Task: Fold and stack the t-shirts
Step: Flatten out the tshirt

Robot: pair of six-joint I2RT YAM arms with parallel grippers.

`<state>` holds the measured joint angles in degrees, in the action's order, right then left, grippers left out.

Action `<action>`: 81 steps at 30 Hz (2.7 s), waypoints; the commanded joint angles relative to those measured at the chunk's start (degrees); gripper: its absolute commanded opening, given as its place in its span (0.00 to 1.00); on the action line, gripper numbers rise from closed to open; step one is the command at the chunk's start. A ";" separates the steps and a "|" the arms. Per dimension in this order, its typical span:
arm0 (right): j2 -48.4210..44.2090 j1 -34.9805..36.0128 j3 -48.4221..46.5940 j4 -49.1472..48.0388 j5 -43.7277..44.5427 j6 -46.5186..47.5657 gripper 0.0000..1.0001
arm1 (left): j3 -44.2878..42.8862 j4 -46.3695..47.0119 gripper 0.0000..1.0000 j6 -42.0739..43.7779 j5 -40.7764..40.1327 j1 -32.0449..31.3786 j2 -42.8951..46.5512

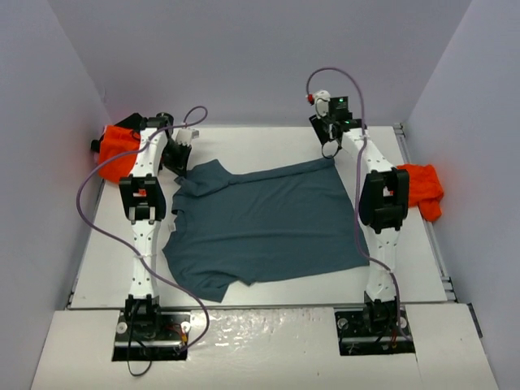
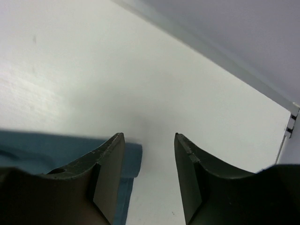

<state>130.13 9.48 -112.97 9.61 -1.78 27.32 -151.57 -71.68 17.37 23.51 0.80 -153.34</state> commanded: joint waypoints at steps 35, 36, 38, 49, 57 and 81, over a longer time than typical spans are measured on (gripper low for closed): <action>0.65 -13.53 1.24 13.52 -45.01 -32.65 0.42 | 0.21 -1.61 0.00 1.27 -0.83 -0.18 5.86; -0.44 -13.47 1.50 13.07 -44.17 -32.26 0.42 | -0.27 -1.66 0.00 1.17 -0.73 -0.18 5.66; -1.50 -13.51 1.33 12.79 -43.57 -32.43 0.43 | -1.03 -2.00 0.00 1.02 -0.58 -0.18 5.13; -0.07 -14.58 -0.54 12.69 -40.88 -34.42 0.43 | -0.77 -2.14 0.00 1.20 -0.33 -0.16 4.82; 0.76 -14.49 1.50 12.45 -41.64 -34.03 0.43 | -0.83 -2.14 0.00 1.21 -0.37 -0.18 4.54; 8.44 -12.68 -1.74 11.14 -41.58 -35.58 0.43 | -0.31 -2.23 0.00 1.36 -0.85 -0.18 5.05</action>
<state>138.46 -3.75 -111.49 22.04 -43.44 -7.92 -151.11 -71.85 17.61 23.44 0.80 -153.03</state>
